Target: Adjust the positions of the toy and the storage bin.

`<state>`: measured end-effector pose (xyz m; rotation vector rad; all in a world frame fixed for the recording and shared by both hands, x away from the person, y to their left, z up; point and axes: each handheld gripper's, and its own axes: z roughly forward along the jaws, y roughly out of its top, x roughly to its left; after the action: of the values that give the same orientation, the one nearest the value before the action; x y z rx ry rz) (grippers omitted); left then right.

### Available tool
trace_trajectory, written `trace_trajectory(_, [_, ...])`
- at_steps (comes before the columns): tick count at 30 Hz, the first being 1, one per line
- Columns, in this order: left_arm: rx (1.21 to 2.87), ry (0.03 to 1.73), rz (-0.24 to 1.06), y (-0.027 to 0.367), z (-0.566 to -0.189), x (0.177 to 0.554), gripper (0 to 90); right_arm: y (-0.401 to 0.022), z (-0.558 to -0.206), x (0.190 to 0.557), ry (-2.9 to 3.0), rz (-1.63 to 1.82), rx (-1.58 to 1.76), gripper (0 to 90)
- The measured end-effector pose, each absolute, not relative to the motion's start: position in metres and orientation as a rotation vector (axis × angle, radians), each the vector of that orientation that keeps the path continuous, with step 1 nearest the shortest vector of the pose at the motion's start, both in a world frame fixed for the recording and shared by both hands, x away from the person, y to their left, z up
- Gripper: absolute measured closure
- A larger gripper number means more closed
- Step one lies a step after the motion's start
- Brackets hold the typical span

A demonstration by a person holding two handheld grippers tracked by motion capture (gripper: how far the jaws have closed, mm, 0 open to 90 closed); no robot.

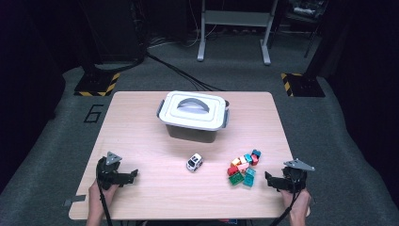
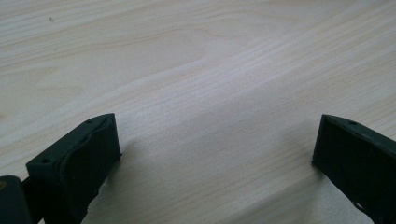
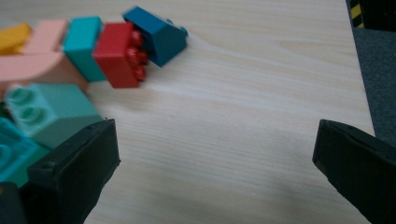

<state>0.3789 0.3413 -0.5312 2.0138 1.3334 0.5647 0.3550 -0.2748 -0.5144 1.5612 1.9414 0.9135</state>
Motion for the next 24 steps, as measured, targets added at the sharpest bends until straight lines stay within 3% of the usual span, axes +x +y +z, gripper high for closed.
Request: trace_trajectory(24, [2.015, 1.337, 0.562, 0.341, -0.531, 0.379, 0.4, -0.182, -0.483, 0.357, 2.083, 1.025, 1.375, 0.1])
